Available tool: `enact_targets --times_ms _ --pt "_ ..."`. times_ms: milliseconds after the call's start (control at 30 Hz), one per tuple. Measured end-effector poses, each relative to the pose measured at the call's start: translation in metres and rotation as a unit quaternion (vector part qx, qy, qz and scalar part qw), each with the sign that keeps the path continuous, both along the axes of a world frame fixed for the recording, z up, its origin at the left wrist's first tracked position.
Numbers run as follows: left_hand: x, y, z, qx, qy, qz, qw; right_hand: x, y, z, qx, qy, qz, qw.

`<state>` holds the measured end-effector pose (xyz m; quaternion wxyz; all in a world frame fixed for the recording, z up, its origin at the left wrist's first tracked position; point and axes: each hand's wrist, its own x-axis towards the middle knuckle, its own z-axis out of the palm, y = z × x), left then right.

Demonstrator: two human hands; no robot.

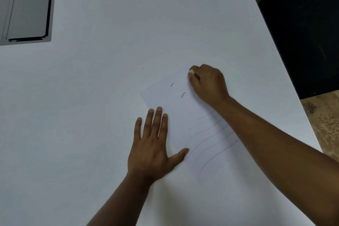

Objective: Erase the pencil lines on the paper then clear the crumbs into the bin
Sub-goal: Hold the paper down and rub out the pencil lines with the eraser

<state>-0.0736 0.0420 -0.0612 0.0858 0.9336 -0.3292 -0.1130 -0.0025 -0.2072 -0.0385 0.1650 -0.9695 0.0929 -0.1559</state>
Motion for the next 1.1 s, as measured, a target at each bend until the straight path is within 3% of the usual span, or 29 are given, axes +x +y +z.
enact_targets --times_ms 100,167,267,400,500,633,700,767,900,1000,1100 --pt "0.0 0.0 -0.001 0.005 0.001 -0.001 1.0 -0.006 0.007 -0.006 -0.044 0.001 0.028 0.999" --pt "0.0 0.0 0.0 0.005 0.001 0.001 1.0 -0.002 -0.011 -0.007 -0.071 -0.013 -0.026 0.997" --pt "0.0 0.0 0.0 -0.001 0.0 0.001 1.0 0.003 -0.038 -0.003 -0.037 0.017 -0.071 0.997" --pt "0.0 0.001 -0.001 0.0 -0.002 0.002 1.0 -0.005 -0.029 0.0 0.009 0.008 0.008 1.0" --pt "0.0 0.001 -0.001 0.001 0.0 0.0 1.0 -0.018 -0.015 -0.006 -0.023 0.019 0.051 0.998" --pt "0.0 0.001 0.0 0.006 0.001 0.003 1.0 -0.008 -0.038 -0.008 -0.047 0.013 -0.049 0.998" --pt "0.0 0.001 0.0 0.003 0.0 0.003 1.0 -0.005 -0.052 0.0 0.028 0.038 -0.072 0.996" --pt "-0.001 0.001 -0.001 -0.001 -0.003 0.004 1.0 -0.012 -0.058 0.01 0.189 0.023 -0.111 0.975" --pt "-0.002 0.002 -0.002 -0.012 -0.01 0.005 1.0 -0.044 -0.048 0.028 0.505 -0.048 -0.254 0.823" --pt "-0.003 0.004 -0.001 -0.023 -0.013 0.004 1.0 -0.068 -0.026 0.028 0.574 -0.038 -0.287 0.766" --pt "-0.004 0.005 -0.001 -0.053 -0.01 0.01 0.998 -0.09 -0.002 0.024 0.571 0.004 -0.263 0.778"
